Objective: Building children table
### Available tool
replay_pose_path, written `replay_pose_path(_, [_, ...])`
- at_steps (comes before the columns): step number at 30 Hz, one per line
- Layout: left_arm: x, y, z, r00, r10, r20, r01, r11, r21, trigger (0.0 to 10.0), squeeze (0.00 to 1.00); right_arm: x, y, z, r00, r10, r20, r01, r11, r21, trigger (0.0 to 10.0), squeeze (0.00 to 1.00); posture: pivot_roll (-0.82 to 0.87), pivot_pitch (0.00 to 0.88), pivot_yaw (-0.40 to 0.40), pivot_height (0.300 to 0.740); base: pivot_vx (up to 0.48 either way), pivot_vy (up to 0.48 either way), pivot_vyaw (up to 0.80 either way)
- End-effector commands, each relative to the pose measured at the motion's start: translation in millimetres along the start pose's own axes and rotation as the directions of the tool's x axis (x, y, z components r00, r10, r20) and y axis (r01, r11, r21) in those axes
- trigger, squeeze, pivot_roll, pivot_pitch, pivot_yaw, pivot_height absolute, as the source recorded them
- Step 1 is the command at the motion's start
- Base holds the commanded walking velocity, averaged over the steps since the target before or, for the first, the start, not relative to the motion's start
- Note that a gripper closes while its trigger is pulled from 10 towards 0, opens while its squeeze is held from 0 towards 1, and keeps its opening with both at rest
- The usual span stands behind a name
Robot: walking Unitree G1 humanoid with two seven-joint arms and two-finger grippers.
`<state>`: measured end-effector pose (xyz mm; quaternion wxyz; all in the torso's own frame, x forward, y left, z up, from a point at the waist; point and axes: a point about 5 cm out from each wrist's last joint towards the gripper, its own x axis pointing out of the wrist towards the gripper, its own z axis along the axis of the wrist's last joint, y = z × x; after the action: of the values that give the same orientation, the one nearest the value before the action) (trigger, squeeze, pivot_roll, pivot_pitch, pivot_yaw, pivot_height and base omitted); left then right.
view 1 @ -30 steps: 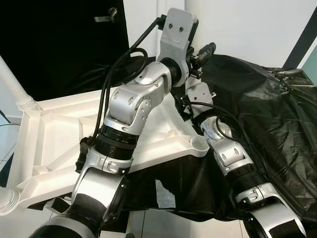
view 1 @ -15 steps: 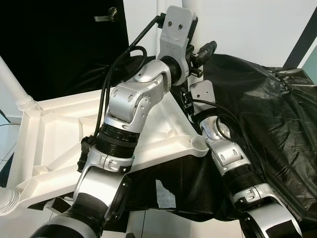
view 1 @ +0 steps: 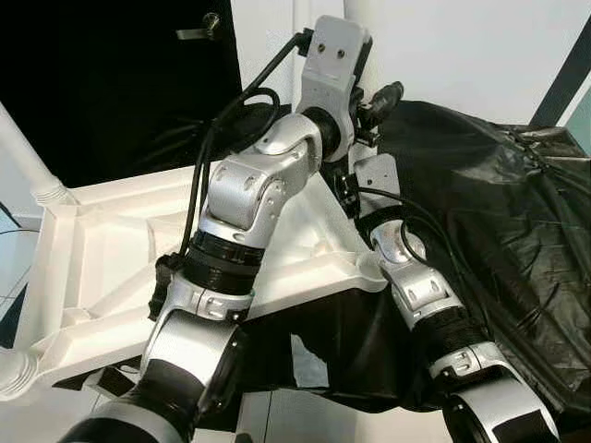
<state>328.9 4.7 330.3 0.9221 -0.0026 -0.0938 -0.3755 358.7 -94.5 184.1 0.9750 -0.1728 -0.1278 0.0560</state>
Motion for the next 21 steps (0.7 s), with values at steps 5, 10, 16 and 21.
replay_pose_path(5, [-0.2, -1.9, 11, 0.999, 0.025, 0.028, -0.026, 0.999, 0.029, 10.0, 0.0, 3.0, -1.2, 1, 1.0, -0.014, -0.002, 0.014, 1.0, 0.002, 10.0, 0.0, 0.08, 0.0, 0.008, 0.74, 0.0, 0.0, 0.0])
replay_pose_path(10, [-0.3, -1.5, 11, 0.999, 0.027, 0.027, -0.028, 0.999, 0.03, 10.0, 0.0, 3.8, -1.1, 2, 1.0, -0.017, 0.004, 0.017, 1.0, 0.0, 10.0, 0.0, 0.08, 0.0, 0.008, 0.74, 0.0, 0.0, 0.0])
replay_pose_path(16, [0.8, -0.7, 10, 0.999, 0.029, 0.022, -0.029, 0.999, 0.029, 10.0, 0.0, 7.5, -6.2, 10, 0.998, -0.05, 0.043, 0.049, 0.998, 0.034, 10.0, 0.0, 0.08, 0.0, 0.009, 0.74, 0.0, 0.0, 0.0])
replay_pose_path(21, [1.3, -0.2, 10, 0.999, 0.03, 0.023, -0.03, 0.999, 0.03, 10.0, 0.0, 9.2, -6.9, 12, 0.997, -0.055, 0.047, 0.052, 0.997, 0.051, 4.7, 0.0, 0.08, 0.0, 0.008, 0.74, 0.0, 0.0, 0.0])
